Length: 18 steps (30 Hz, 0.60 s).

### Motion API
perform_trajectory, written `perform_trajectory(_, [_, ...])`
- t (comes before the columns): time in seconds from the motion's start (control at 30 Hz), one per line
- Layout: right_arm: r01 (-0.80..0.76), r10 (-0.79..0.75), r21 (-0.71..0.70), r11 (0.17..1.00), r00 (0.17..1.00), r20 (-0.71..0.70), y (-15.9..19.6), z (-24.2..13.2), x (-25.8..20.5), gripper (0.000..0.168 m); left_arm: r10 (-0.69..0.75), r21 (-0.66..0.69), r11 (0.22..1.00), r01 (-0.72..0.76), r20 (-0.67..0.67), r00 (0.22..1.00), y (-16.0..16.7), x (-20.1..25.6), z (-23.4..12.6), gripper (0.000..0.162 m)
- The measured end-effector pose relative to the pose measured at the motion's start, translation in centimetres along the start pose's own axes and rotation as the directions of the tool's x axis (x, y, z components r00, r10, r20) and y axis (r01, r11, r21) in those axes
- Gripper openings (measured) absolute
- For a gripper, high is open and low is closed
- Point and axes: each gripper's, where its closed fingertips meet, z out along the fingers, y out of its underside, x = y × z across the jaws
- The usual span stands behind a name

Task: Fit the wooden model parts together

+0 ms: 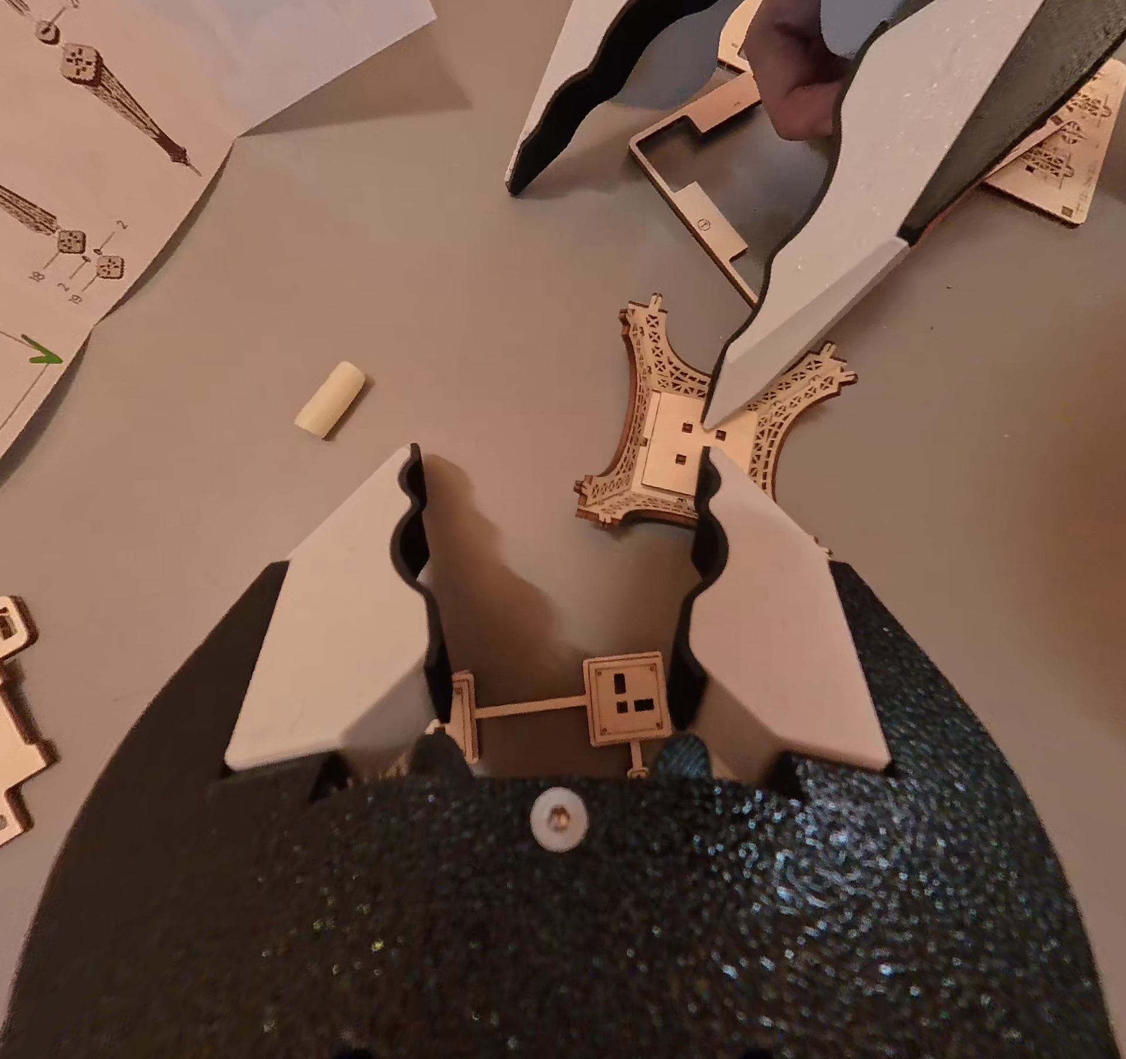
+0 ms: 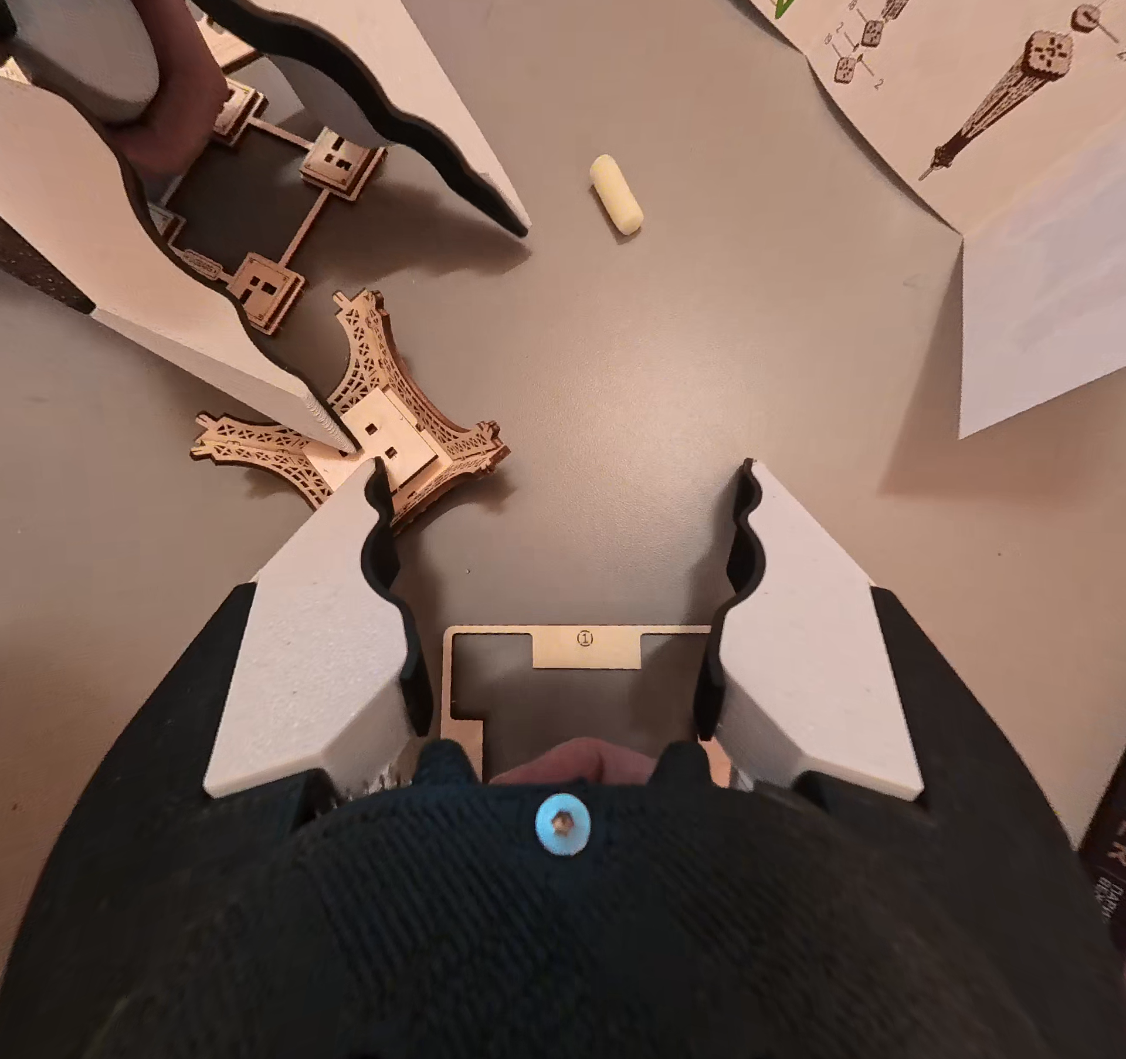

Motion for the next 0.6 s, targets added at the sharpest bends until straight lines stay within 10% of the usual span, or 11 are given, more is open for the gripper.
perform_trajectory(0.6, [0.003, -0.003, 0.08, 0.997, 1.0, 0.002, -0.12, -0.01, 0.02, 0.111, 0.08, -0.027, 0.997, -0.078, 0.048, 0.996, -0.38, 0.2, -0.15, 0.078])
